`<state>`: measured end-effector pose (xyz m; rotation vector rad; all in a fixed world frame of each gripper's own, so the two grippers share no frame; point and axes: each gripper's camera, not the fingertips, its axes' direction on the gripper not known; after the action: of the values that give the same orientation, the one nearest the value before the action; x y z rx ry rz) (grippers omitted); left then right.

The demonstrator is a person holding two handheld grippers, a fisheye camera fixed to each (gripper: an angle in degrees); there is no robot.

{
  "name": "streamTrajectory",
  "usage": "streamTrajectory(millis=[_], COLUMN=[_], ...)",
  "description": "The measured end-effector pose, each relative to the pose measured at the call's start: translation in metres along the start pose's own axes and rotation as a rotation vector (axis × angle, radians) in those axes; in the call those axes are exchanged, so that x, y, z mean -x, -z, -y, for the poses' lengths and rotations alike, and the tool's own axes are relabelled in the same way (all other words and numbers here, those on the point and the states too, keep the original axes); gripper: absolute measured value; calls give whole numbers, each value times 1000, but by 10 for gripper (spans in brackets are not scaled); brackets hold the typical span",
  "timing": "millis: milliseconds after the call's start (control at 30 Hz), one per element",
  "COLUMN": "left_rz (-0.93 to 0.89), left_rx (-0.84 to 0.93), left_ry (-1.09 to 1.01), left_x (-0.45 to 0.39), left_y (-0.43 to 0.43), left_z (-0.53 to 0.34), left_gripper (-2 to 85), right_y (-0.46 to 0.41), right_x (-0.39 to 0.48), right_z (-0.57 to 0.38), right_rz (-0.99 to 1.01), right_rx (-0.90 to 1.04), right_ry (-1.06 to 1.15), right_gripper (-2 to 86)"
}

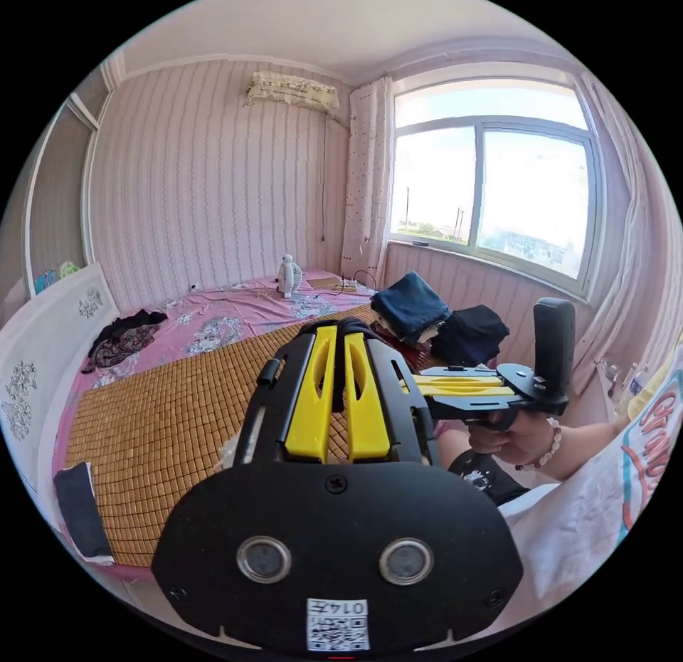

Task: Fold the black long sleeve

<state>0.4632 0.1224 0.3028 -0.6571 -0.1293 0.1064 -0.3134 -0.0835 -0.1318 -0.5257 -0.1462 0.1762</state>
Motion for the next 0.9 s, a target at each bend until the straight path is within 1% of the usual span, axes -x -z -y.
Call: streamTrajectory(millis=[133,233,267,333,367,400,433,467,500,567,667,767,900], left_rz=[-5,35,77,189,326,502,595,775,900,960,927,968,935], left_rx=[-34,-93,-89,-28,37,87,83,2,-121,-272,-285,-319,-374], left_ry=[-14,-164,-257,-463,-676,-898,-995,-1172,-1329,-1474,-1558,-1613,-1585], left_x=[-3,-41,-63,-103,-134,-162,-173,-191,-201,-210,-219,-226,-229], left_y=[4,16,17,11,5,-2,-3,-1,6,20,31,26,25], left_z=[17,37,39,33,19,-2,-15,-41,-68,-99,-122,-139,-161], left_gripper=[-7,-1,3,16,28,46,55,56,57,58,59,59,59], right_y=[-32,-41,-47,-61,-74,-90,-98,-115,-131,-149,-165,-183,-209], right_x=[-22,-37,-43,-59,-73,-89,-97,-115,-132,-153,-170,-183,-202], right_z=[11,27,25,11,-8,-35,-50,-83,-116,-162,-213,-239,-253], right_rz=[-50,-94,-117,-132,-135,-153,-170,-202,-222,-223,-227,-258,-245], right_rx=[-9,-71,-83,-65,-32,13,41,113,199,309,401,469,498], right_ry=[23,58,65,35,2,-37,-56,-87,-128,-196,-237,-229,-214], right_gripper=[5,7,9,12,16,20,24,31,41,53,64,68,76])
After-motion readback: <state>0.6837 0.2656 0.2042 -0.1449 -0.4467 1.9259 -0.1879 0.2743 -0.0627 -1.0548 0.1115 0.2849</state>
